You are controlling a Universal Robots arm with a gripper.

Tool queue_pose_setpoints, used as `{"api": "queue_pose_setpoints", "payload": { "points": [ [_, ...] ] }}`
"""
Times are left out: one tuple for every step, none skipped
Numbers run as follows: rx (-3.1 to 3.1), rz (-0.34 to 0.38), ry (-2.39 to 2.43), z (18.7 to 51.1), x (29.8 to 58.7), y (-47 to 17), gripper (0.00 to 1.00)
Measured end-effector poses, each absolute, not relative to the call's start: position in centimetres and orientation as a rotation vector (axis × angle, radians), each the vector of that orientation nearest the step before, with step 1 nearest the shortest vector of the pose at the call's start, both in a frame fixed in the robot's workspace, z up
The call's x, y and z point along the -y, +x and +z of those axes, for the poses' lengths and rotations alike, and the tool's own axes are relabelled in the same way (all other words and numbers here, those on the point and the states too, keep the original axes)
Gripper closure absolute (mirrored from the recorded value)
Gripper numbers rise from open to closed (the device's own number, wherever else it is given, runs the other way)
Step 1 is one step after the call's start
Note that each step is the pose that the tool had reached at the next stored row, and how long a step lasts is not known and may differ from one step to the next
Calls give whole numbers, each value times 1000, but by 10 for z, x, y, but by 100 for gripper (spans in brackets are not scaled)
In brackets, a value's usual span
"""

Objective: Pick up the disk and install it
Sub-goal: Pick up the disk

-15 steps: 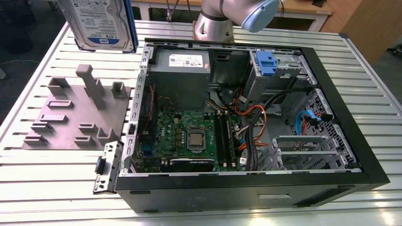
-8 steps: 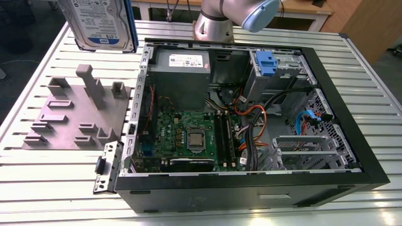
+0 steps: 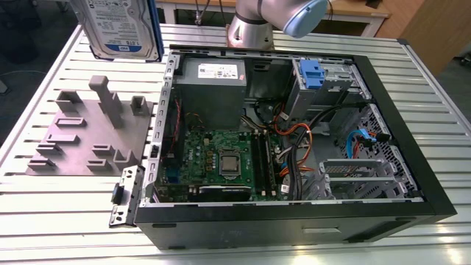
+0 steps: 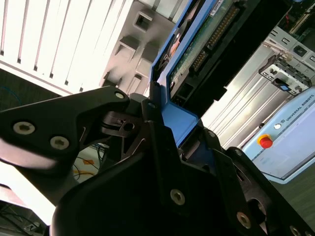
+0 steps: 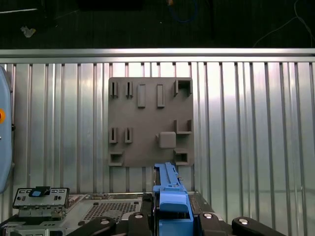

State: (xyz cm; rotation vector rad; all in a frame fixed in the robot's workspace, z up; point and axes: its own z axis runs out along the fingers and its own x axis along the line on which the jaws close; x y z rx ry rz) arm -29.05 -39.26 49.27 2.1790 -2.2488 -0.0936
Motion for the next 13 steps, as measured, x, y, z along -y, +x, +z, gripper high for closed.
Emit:
{"api": "queue_pose_setpoints", "payload": {
  "points": [
    [2249, -94, 2179, 493, 393, -289, 64],
    [2249, -94, 2179, 493, 393, -287, 64],
    [2249, -94, 2179, 493, 393, -285, 64],
    [2249, -94, 2179, 493, 393, -283, 64],
    [2249, -94, 2179, 493, 393, -281, 64],
    [2249, -94, 2179, 492, 393, -279, 64],
    [2249, -94, 2179, 492, 393, -278, 64],
    [2249, -94, 2179, 492, 393, -277, 64],
    [2249, -94, 2179, 492, 393, -276, 64],
    [2249, -94, 2179, 492, 393, -276, 64],
    [2250, -94, 2178, 492, 393, -276, 64],
    [2250, -94, 2179, 492, 393, -276, 64],
    [2249, -94, 2179, 492, 393, -276, 64]
  ]
}}
